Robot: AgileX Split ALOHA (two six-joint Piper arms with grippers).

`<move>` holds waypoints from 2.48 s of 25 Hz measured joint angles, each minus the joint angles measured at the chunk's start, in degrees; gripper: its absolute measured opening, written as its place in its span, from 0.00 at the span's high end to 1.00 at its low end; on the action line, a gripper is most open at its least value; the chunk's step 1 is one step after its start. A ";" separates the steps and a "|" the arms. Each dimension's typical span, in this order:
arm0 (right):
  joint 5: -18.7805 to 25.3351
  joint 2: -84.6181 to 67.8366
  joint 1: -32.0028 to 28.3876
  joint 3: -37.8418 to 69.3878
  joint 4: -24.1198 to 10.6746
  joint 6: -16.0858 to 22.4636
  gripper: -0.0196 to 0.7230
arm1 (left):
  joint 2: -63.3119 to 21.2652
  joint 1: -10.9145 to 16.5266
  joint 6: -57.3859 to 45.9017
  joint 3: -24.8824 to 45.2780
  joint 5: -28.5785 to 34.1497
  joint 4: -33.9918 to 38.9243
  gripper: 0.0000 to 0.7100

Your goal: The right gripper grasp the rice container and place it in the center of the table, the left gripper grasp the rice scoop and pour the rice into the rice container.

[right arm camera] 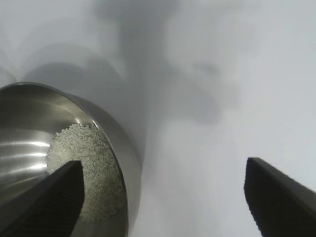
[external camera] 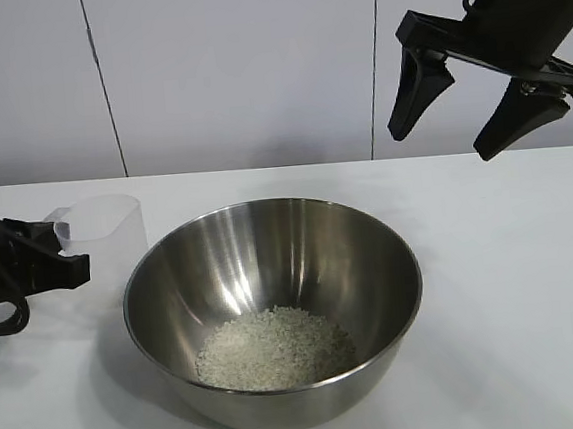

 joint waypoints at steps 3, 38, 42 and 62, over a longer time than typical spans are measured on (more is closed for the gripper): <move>-0.04 0.00 0.00 0.00 0.00 0.00 0.15 | 2.14 0.00 -0.06 -0.06 -0.87 0.43 0.99; -0.04 0.00 0.00 0.00 0.10 0.00 0.15 | -25.15 0.22 -0.09 11.58 9.85 -9.33 0.33; -0.04 0.00 0.00 0.00 0.10 0.00 0.15 | -38.07 0.22 -0.09 2.77 36.95 -9.34 0.32; 1.22 0.00 0.00 0.00 2.21 2.93 0.08 | -25.39 0.22 -0.05 -47.69 114.55 -31.71 0.02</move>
